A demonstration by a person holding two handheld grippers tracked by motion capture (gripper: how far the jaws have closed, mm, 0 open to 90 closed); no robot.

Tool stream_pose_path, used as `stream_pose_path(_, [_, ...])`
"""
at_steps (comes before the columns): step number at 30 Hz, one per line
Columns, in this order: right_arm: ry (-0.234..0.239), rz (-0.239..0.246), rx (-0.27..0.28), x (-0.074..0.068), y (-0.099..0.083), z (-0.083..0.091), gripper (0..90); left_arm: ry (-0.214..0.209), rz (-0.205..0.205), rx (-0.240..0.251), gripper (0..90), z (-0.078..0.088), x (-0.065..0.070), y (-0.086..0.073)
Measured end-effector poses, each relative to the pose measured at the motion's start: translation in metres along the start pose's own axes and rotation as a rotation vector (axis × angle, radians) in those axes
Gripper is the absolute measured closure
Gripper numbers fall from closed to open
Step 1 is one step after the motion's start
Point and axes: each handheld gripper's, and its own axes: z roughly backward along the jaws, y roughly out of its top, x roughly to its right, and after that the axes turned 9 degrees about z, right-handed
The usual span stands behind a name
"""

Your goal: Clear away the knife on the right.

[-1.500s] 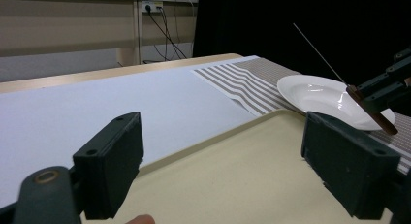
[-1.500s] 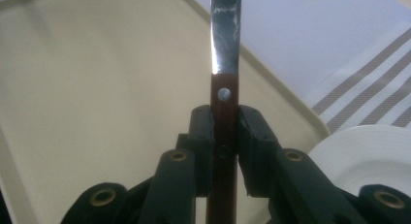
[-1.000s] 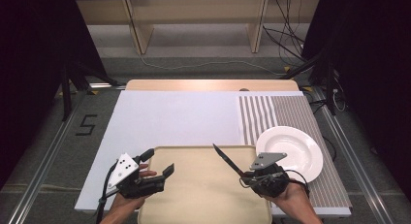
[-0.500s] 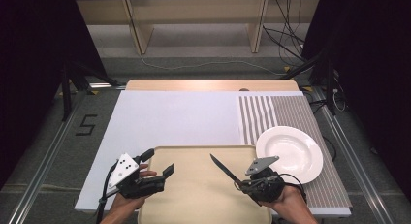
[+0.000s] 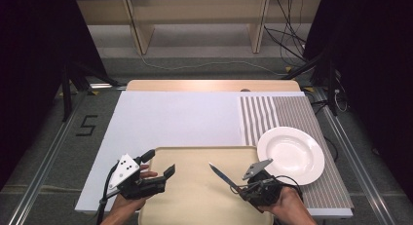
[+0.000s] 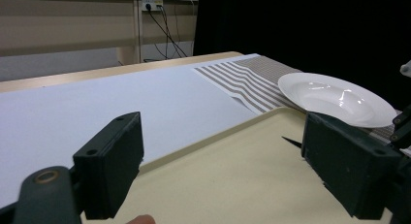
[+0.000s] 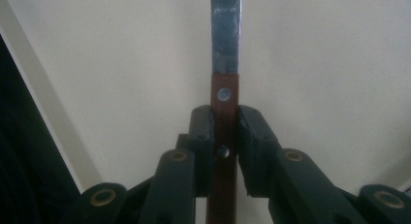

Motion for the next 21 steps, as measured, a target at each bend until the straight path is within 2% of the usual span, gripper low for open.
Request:
stream_pose_path(5, [-0.002, 0.017, -0.022, -0.003, 0.002, -0.006, 77.6, 0.000, -0.002, -0.001, 15.0, 0.000, 0.000, 0.000])
stream_pose_path(19, [0.029, 0.011, -0.092, -0.003, 0.000, -0.014, 77.2, -0.002, 0.000, -0.001, 15.0, 0.000, 0.000, 0.000])
stream_pose_path(20, [0.028, 0.000, -0.094, -0.004, 0.000, -0.014, 77.1, -0.002, 0.000, -0.001, 15.0, 0.000, 0.000, 0.000])
stream_pose_path(21, [0.031, 0.010, -0.103, -0.003, 0.000, -0.015, 76.5, -0.001, -0.001, -0.002, 15.0, 0.000, 0.000, 0.000])
